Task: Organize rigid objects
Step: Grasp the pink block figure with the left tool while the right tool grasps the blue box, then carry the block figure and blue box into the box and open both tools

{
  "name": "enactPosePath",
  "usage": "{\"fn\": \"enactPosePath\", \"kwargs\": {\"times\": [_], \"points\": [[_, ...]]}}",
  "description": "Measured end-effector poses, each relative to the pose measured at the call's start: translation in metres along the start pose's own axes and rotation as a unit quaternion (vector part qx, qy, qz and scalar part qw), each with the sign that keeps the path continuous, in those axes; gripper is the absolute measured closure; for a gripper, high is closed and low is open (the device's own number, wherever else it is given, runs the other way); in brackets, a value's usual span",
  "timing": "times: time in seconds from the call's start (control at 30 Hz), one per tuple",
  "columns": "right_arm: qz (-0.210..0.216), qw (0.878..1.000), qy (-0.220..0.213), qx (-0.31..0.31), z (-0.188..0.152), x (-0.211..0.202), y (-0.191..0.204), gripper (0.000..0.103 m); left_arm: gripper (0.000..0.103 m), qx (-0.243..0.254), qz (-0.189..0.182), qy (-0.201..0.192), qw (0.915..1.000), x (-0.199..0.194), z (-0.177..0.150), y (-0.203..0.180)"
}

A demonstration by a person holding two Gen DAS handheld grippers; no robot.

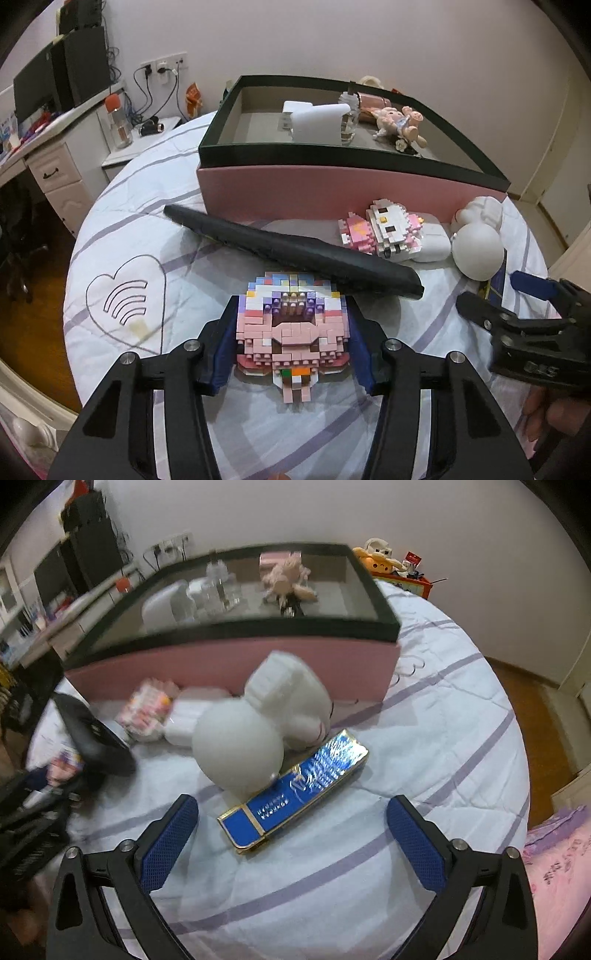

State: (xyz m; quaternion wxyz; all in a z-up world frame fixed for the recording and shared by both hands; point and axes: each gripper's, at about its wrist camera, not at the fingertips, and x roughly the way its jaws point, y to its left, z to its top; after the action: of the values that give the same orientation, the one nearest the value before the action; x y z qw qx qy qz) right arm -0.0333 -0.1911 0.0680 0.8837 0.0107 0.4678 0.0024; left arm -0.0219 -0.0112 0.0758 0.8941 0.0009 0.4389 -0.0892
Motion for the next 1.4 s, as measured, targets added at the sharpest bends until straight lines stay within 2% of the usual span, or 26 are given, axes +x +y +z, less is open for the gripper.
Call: {"fn": "enactPosePath", "kwargs": {"times": [0.07, 0.13, 0.17, 0.23, 0.3, 0.43, 0.6, 0.67, 0.7, 0.73, 0.97, 1.07, 1.23, 1.4], "points": [[-0.012, 1.0, -0.013, -0.004, -0.005, -0.004, -0.002, 0.019, 0.05, 0.0, 0.001, 0.0, 1.0, -0.002, -0.002, 0.001], [-0.011, 1.0, -0.018, 0.001, -0.007, -0.01, -0.008, 0.043, 0.05, -0.001, 0.001, 0.0, 1.0, -0.003, -0.004, 0.002], [-0.012, 1.0, -0.02, 0.002, -0.008, -0.013, -0.011, 0.049, 0.05, -0.001, 0.001, 0.0, 1.0, -0.004, -0.004, 0.002], [-0.007, 1.0, -0.021, 0.012, -0.009, -0.018, -0.024, 0.069, 0.05, -0.003, 0.0, 0.001, 1.0, -0.006, -0.004, 0.003], [-0.004, 1.0, -0.02, 0.018, -0.009, -0.02, -0.032, 0.076, 0.05, -0.005, -0.001, 0.001, 1.0, -0.01, -0.006, 0.004], [-0.001, 0.999, -0.022, 0.041, -0.008, -0.022, -0.045, 0.075, 0.05, -0.006, 0.006, 0.002, 1.0, -0.014, -0.011, 0.007], [-0.012, 0.999, -0.029, 0.034, 0.003, -0.011, -0.036, 0.071, 0.05, -0.013, 0.008, 0.002, 0.9999, -0.015, -0.013, 0.011], [-0.02, 0.999, -0.034, 0.023, 0.007, -0.006, -0.035, 0.072, 0.05, -0.014, 0.007, 0.002, 0.9999, -0.016, -0.013, 0.01], [-0.019, 0.999, -0.033, 0.022, 0.007, -0.006, -0.035, 0.079, 0.05, -0.015, 0.006, 0.001, 0.9999, -0.017, -0.013, 0.011], [-0.017, 0.999, -0.032, 0.023, 0.007, -0.007, -0.036, 0.083, 0.05, -0.016, 0.005, 0.001, 0.9999, -0.019, -0.013, 0.011], [0.021, 0.998, -0.032, 0.048, -0.003, -0.025, -0.053, 0.083, 0.05, -0.026, 0.005, -0.006, 0.9996, -0.04, -0.017, 0.019], [0.034, 0.997, -0.045, 0.051, -0.004, -0.042, -0.056, 0.083, 0.05, -0.026, 0.001, -0.018, 0.9995, -0.057, -0.013, 0.022], [0.063, 0.993, -0.09, 0.047, 0.014, -0.084, -0.054, 0.083, 0.05, -0.015, -0.007, -0.05, 0.9986, -0.083, 0.011, 0.018], [0.087, 0.988, -0.127, 0.025, 0.048, -0.104, -0.045, 0.083, 0.05, -0.004, -0.008, -0.081, 0.9967, -0.089, 0.054, 0.014]]}}
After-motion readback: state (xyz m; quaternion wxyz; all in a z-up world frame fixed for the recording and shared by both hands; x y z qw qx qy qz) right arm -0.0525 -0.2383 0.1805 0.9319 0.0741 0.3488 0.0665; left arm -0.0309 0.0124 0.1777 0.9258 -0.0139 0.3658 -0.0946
